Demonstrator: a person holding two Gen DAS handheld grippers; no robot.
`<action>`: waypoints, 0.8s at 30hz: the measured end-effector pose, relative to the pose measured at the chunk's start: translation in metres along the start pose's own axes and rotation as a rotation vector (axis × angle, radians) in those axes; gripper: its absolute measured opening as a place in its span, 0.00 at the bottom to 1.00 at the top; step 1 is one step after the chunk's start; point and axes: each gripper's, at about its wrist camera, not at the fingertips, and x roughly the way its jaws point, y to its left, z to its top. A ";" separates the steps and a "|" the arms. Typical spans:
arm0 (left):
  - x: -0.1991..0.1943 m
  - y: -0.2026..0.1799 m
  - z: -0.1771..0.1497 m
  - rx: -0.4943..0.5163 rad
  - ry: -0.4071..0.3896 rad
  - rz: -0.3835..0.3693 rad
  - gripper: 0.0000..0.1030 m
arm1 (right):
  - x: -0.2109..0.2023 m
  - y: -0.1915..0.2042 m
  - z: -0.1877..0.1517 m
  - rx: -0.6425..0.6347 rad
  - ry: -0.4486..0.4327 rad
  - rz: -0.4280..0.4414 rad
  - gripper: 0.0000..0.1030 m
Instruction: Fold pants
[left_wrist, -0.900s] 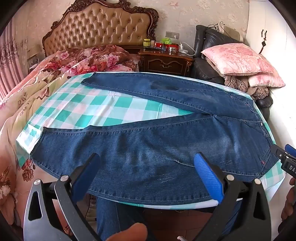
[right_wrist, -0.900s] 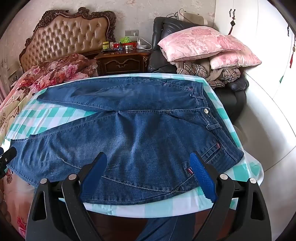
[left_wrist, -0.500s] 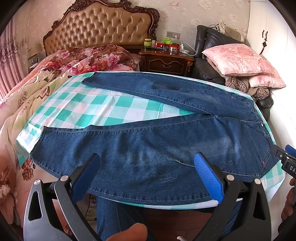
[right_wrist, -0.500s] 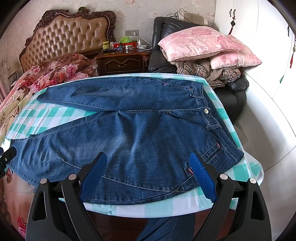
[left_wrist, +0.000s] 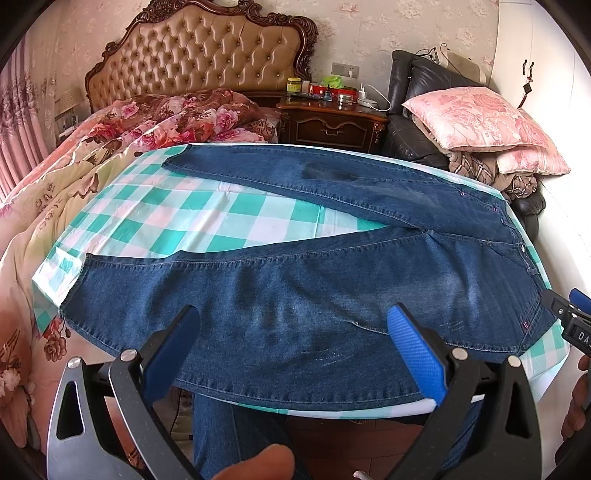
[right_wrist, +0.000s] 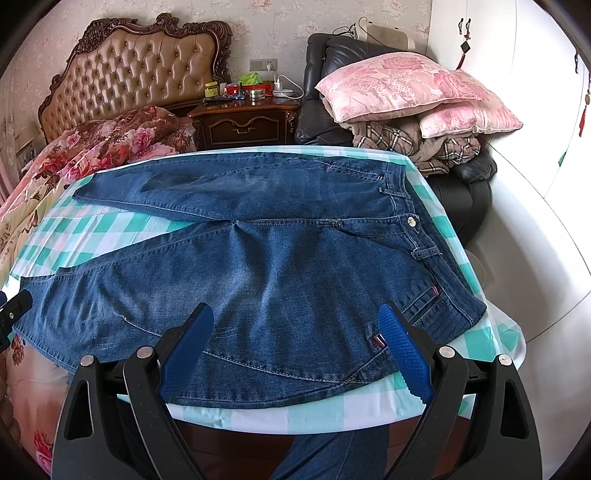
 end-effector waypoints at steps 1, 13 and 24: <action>0.001 0.000 0.000 -0.001 0.000 0.000 0.98 | 0.000 0.000 0.000 0.000 0.000 0.000 0.85; 0.001 -0.001 0.000 -0.002 0.002 0.002 0.98 | 0.002 0.001 -0.002 -0.002 0.000 -0.002 0.85; 0.003 0.000 -0.001 -0.006 0.003 -0.003 0.98 | 0.008 -0.001 -0.005 0.007 0.017 0.010 0.85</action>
